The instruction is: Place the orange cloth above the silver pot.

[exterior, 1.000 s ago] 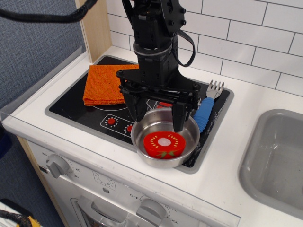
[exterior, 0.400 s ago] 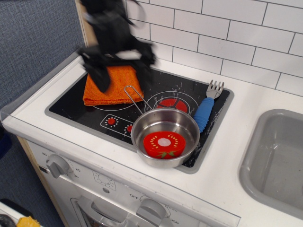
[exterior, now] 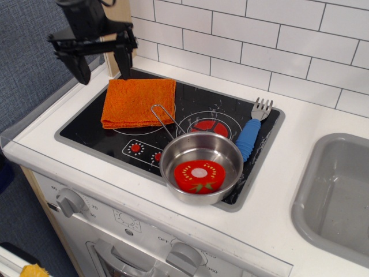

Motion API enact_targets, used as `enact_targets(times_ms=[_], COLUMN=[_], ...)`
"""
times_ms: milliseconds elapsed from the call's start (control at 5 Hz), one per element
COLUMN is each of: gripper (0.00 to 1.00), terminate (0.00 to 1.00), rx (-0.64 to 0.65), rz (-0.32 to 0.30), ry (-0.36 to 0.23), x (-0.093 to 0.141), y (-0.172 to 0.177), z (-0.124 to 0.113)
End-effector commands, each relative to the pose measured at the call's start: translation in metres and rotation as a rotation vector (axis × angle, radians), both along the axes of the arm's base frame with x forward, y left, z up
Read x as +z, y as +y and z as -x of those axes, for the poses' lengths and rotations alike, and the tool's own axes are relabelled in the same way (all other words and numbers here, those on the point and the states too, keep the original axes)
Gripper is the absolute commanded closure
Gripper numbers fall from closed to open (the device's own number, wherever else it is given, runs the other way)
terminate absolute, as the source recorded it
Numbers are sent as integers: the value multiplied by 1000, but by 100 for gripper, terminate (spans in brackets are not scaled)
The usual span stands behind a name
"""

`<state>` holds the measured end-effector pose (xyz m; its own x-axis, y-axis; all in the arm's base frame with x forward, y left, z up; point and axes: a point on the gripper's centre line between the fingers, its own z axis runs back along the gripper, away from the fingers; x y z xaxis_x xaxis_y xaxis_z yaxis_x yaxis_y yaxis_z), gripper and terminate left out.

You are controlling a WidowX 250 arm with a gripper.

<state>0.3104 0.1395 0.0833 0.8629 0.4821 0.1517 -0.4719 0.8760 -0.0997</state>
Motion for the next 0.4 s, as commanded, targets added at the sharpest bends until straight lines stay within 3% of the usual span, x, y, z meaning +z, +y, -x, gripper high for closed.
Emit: enact_targets(times_ms=[0, 200], gripper=[0, 0], terminate=[0, 0], rx=[75, 76], rz=[-113, -126], ry=[-62, -52], x=[-7, -22], y=[18, 15], z=[-39, -54])
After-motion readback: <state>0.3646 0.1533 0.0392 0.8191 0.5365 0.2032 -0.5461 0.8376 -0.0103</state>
